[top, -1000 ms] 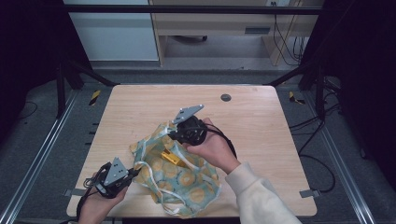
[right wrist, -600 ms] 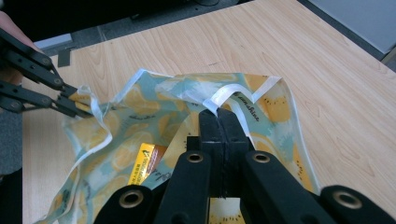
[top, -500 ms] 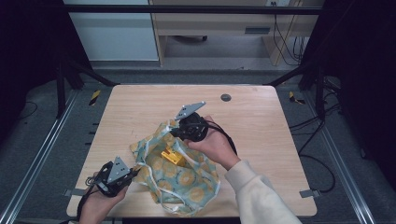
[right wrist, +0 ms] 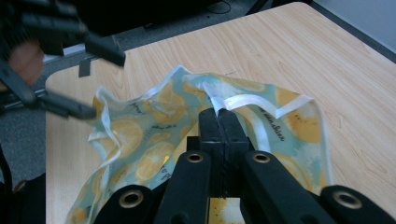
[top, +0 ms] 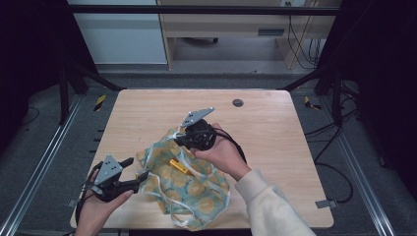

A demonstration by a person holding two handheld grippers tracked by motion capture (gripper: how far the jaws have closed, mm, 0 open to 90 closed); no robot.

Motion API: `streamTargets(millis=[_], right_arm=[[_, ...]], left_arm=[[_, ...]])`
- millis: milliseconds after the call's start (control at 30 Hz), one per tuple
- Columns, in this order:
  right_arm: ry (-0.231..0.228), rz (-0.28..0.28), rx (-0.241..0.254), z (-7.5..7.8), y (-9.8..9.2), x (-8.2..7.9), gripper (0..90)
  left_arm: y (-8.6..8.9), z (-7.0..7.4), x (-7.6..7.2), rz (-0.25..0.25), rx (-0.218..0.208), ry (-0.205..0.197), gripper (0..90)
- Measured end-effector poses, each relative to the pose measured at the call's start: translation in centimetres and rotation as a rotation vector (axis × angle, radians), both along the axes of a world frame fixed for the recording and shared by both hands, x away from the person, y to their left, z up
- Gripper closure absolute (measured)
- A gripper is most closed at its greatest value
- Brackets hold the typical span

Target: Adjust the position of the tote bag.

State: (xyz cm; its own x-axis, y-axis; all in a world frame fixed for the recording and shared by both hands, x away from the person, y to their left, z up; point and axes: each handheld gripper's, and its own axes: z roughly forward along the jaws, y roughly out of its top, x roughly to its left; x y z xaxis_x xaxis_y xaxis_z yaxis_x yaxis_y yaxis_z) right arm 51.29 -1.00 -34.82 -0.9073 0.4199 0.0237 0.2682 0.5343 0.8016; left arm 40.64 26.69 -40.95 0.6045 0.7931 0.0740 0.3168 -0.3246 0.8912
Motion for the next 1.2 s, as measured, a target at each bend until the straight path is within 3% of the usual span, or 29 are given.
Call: streamTargets(millis=[133, 200, 267, 400, 600, 633, 667, 733, 767, 867, 967, 1133, 1200], right_arm=[[-0.002, 0.004, 0.003, -0.1, 0.0, 0.0, 90.0], [0.004, -0.002, 0.009, -0.2, 0.0, 0.2, 90.0], [0.003, -0.005, 0.012, -0.3, 0.1, 0.3, 90.0], [0.002, -0.013, 0.012, -0.2, 0.0, 0.7, 90.0], [-0.006, -0.038, 0.022, 0.3, -0.7, 1.5, 90.0], [-0.010, -0.044, 0.024, 0.4, -0.8, 1.7, 90.0], [-0.014, -0.047, 0.025, 0.6, -1.0, 2.0, 90.0], [-0.017, -0.049, 0.022, 0.7, -1.1, 2.1, 90.0], [-0.017, -0.057, 0.022, 0.8, -1.3, 2.3, 90.0], [-0.027, -0.065, 0.017, 1.2, -1.7, 2.8, 90.0], [-0.032, -0.076, 0.014, 1.4, -2.0, 3.4, 90.0], [-0.039, -0.093, -0.024, 0.8, -1.7, 4.5, 90.0], [-0.038, -0.104, -0.046, 0.2, -1.4, 5.1, 90.0]], left_arm=[[-0.3, 1.1, 1.2, 0.029, 0.010, 0.005, 29.4], [-0.9, 0.6, 2.1, 0.037, 0.021, 0.054, 28.8], [-1.7, -0.2, 2.6, 0.037, 0.066, 0.085, 28.6], [-2.5, -1.9, 2.5, 0.031, 0.120, 0.120, 28.7], [-2.8, -3.1, 2.4, 0.003, 0.194, 0.180, 31.5], [-2.8, -3.3, 2.5, 0.004, 0.205, 0.182, 34.4], [-2.8, -3.4, 2.6, 0.000, 0.214, 0.187, 45.0], [-2.8, -3.6, 3.0, -0.004, 0.226, 0.204, 48.5], [-2.8, -3.7, 3.2, -0.007, 0.231, 0.210, 56.3], [-2.6, -3.5, 3.8, -0.002, 0.232, 0.205, 73.8], [-2.0, -3.1, 4.3, 0.012, 0.213, 0.188, 84.6], [-1.1, -3.6, 4.8, 0.050, 0.225, 0.195, 85.0], [-0.8, -3.9, 5.2, 0.057, 0.211, 0.202, 84.2]])
